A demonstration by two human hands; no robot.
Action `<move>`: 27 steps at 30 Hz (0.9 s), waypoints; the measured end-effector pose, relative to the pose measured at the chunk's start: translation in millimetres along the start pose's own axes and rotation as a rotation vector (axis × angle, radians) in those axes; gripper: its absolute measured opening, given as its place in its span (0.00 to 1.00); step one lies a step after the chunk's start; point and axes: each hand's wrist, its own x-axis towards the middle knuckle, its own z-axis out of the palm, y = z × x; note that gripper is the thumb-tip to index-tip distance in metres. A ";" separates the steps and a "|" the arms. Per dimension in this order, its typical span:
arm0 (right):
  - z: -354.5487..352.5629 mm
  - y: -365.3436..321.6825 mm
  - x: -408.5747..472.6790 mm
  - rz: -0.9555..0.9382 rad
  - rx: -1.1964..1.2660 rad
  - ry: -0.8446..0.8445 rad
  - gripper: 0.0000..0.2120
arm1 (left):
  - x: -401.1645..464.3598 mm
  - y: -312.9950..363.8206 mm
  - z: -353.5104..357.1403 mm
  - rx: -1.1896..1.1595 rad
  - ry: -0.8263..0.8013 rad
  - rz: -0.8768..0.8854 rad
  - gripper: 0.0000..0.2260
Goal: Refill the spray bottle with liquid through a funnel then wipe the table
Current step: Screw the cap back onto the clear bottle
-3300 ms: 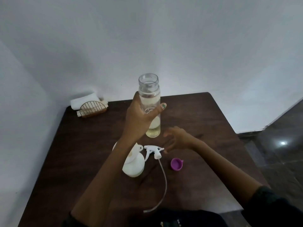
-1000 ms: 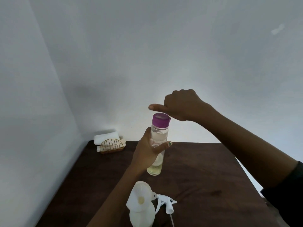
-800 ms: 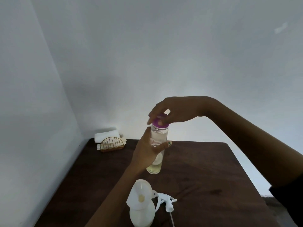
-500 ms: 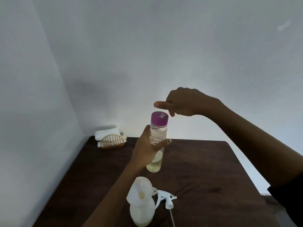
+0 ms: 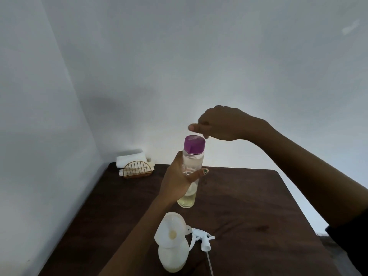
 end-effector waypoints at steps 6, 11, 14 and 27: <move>4.1 0.4 0.3 -0.239 0.293 -0.283 0.16 | -1.2 -1.4 0.6 -0.049 -0.007 0.002 0.28; 19.4 -7.9 8.3 0.021 -0.110 -0.114 0.29 | -3.4 -0.6 6.0 0.001 -0.066 0.007 0.25; 15.3 -5.8 9.1 -0.018 0.061 -0.156 0.26 | -1.0 -4.2 6.3 -0.029 -0.052 -0.002 0.24; 41.9 3.4 13.2 -0.155 0.272 -0.124 0.20 | 1.9 -25.7 3.5 -0.066 -0.041 -0.021 0.22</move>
